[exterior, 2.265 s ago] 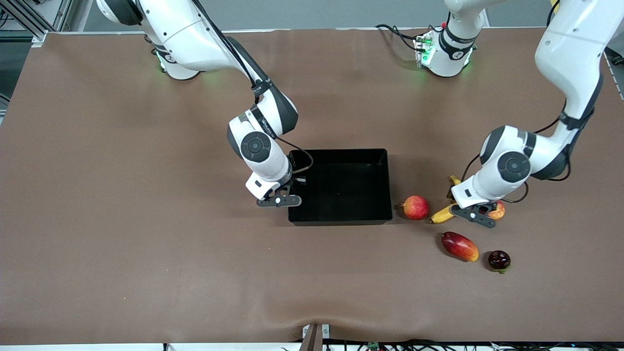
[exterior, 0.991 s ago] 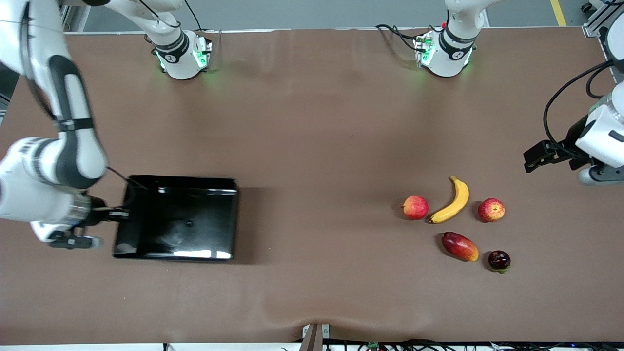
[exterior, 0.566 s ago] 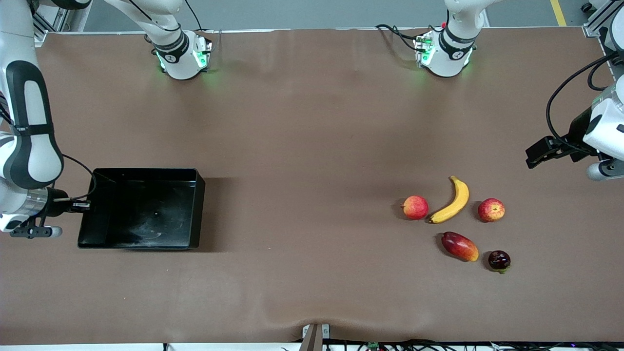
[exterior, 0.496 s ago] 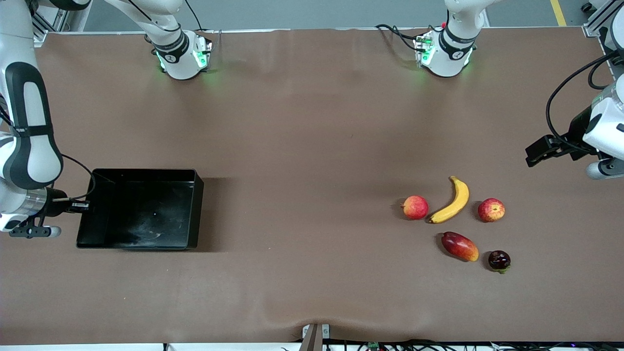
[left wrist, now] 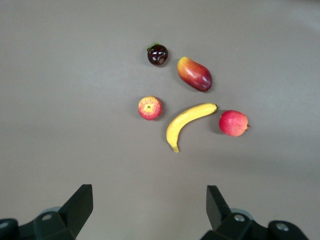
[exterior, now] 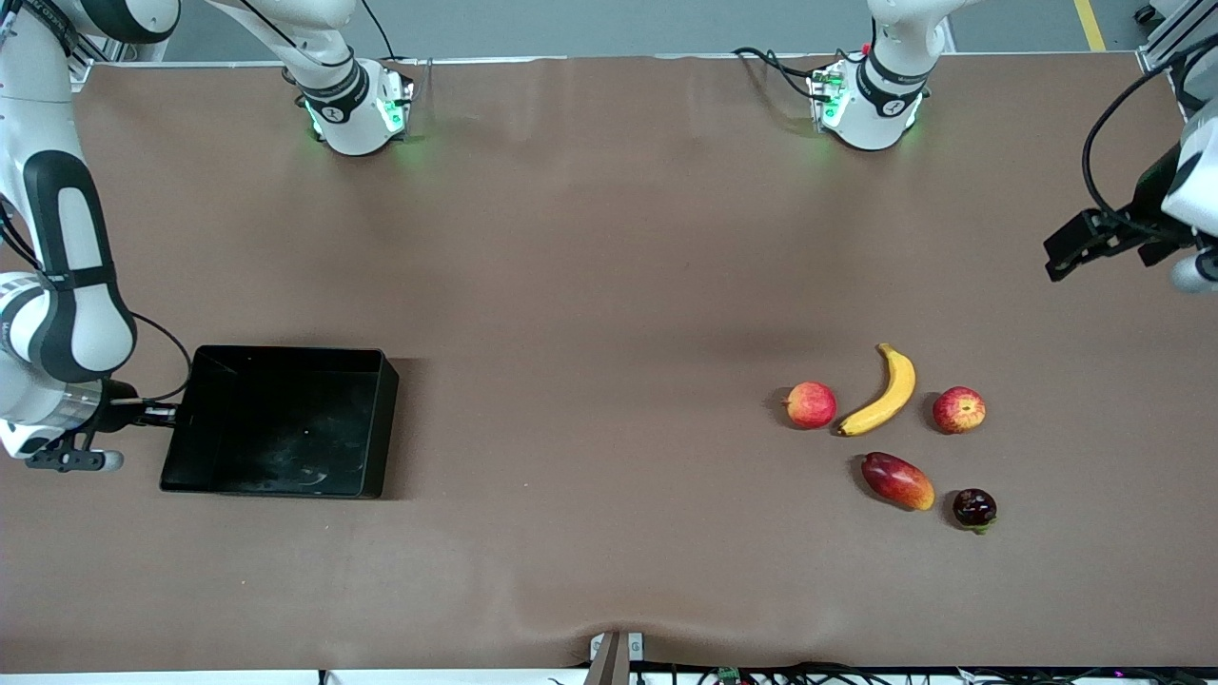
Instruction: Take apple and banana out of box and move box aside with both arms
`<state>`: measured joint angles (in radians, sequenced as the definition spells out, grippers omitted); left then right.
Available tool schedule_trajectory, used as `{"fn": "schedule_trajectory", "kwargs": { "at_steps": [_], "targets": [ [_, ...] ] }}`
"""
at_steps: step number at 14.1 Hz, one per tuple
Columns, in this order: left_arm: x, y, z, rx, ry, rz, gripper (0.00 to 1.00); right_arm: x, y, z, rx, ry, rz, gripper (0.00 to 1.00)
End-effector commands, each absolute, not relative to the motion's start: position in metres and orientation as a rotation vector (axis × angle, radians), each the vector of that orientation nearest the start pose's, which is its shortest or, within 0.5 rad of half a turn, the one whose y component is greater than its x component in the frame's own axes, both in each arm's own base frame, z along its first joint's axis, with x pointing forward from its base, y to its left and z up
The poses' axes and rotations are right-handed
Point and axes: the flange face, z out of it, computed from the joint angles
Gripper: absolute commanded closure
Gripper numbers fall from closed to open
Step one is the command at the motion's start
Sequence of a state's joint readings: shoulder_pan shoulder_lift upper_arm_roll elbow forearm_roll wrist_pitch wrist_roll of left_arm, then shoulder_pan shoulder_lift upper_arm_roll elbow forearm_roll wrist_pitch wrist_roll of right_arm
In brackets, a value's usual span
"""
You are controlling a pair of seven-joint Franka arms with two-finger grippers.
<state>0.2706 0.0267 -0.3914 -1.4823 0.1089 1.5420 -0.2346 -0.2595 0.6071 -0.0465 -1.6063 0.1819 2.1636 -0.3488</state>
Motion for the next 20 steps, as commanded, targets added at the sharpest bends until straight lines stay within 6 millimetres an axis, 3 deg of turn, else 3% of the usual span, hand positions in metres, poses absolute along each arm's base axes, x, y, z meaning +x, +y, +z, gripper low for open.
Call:
{"fn": "schedule_trajectory", "kwargs": {
  "at_steps": [1, 5, 7, 11, 14, 16, 20],
  "targets": [
    [0.537, -0.051, 0.652, -3.079, -0.179, -0.049, 0.0, 0.672, -0.19, 0.32, -3.02, 0.043, -0.077, 0.0],
    [0.529, -0.052, 0.661, -3.083, -0.173, -0.068, 0.0, 0.679, -0.138, 0.354, -3.063, 0.03, -0.065, 0.0],
    [0.529, -0.049, 0.663, -3.083, -0.18, -0.072, 0.0, 0.675, -0.098, 0.374, -3.073, 0.059, 0.021, 0.0],
    [0.527, -0.049, 0.661, -3.081, -0.176, -0.037, 0.0, 0.655, -0.037, 0.409, -3.066, 0.088, 0.159, 0.0],
    [0.525, -0.048, 0.661, -3.078, -0.18, -0.011, 0.0, 0.634, -0.023, 0.443, -3.062, 0.052, 0.231, 0.0],
    [0.525, -0.045, 0.661, -3.078, -0.184, -0.011, 0.0, 0.62, -0.013, 0.479, -3.08, 0.016, 0.222, 0.0],
    [0.525, -0.044, 0.662, -3.079, -0.192, -0.013, 0.0, 0.588, -0.018, 0.559, -3.103, 0.015, 0.101, 0.0]
  ]
}}
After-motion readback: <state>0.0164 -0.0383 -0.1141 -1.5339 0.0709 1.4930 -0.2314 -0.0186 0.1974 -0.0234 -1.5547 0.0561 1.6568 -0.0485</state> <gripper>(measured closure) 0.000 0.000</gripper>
